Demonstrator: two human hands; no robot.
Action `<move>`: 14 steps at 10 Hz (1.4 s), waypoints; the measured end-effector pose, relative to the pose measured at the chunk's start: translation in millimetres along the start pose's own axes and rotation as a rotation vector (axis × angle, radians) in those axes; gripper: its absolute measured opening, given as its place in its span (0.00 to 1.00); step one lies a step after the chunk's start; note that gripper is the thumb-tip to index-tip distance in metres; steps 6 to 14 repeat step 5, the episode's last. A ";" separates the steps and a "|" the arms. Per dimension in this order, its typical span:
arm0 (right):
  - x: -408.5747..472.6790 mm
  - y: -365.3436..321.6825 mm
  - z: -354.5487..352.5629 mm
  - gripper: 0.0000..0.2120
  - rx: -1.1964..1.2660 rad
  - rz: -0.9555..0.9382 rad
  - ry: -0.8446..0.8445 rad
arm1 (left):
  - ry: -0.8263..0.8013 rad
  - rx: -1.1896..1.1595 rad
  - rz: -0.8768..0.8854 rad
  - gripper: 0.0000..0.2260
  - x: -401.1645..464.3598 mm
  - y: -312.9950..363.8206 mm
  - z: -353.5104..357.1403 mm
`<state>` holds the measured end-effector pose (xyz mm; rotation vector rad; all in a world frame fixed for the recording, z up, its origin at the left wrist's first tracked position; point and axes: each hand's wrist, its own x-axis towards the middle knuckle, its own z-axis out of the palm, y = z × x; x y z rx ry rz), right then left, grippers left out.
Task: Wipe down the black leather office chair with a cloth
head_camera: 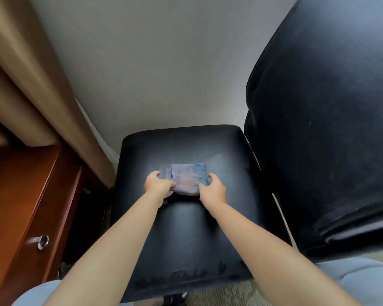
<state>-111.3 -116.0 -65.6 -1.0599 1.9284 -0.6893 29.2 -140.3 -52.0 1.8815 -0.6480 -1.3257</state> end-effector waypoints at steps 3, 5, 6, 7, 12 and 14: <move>-20.6 17.1 -3.1 0.18 -0.456 -0.166 0.059 | 0.100 0.517 0.212 0.19 -26.1 -36.8 -5.1; -27.6 9.2 -24.3 0.17 -0.407 -0.228 0.029 | 0.074 0.764 0.388 0.13 -37.4 -27.2 -13.1; -27.6 9.2 -24.3 0.17 -0.407 -0.228 0.029 | 0.074 0.764 0.388 0.13 -37.4 -27.2 -13.1; -27.6 9.2 -24.3 0.17 -0.407 -0.228 0.029 | 0.074 0.764 0.388 0.13 -37.4 -27.2 -13.1; -27.6 9.2 -24.3 0.17 -0.407 -0.228 0.029 | 0.074 0.764 0.388 0.13 -37.4 -27.2 -13.1; -27.6 9.2 -24.3 0.17 -0.407 -0.228 0.029 | 0.074 0.764 0.388 0.13 -37.4 -27.2 -13.1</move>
